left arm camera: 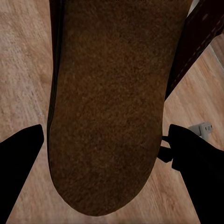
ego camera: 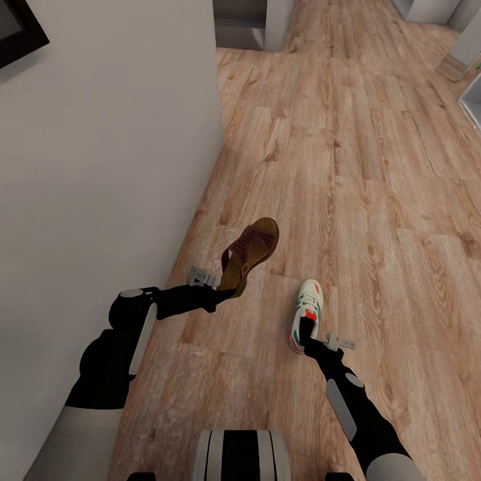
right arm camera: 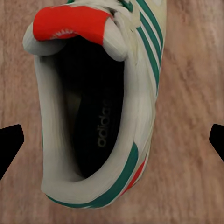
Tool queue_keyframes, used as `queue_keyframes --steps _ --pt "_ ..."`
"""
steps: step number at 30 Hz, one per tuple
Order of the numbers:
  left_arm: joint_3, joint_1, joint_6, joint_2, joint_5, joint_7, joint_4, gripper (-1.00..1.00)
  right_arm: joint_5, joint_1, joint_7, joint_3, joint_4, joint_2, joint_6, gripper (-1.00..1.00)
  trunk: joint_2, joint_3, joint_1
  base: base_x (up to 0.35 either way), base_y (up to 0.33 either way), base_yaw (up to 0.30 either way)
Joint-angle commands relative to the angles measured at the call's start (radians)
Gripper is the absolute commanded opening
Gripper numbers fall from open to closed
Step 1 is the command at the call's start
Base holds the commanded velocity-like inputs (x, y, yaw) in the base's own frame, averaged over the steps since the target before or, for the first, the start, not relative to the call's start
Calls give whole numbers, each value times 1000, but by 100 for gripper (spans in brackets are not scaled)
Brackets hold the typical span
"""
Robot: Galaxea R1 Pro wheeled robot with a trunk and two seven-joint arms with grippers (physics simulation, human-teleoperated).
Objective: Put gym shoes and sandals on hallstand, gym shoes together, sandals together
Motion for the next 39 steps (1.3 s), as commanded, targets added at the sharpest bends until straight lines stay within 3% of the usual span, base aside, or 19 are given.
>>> queue_keyframes --steps 1,5,10,28,34,39 --pt "1 -1 6 -1 -4 -6 -1 -100 -9 0 -2 0 -1 1 4 100 0 -1 0 0 0 0" --pt "1 -1 6 -1 -4 -6 -1 -100 -9 0 -2 1 0 1 4 100 0 -1 0 0 0 15" --pt "1 -1 6 -1 -4 -6 -1 -100 -8 0 -2 2 1 2 4 100 -1 -25 2 0 0 141" --pt "1 -1 6 -1 -4 -6 -1 -100 -8 0 -2 0 1 2 4 100 -1 -28 2 0 0 29" --pt "1 -1 6 -1 -4 -6 -1 -100 -10 0 -2 -1 1 2 4 100 -3 -56 5 0 0 58" --pt "1 0 6 -1 -4 -6 -1 -100 -9 0 -1 -1 1 2 4 100 -3 -57 5 0 0 26"
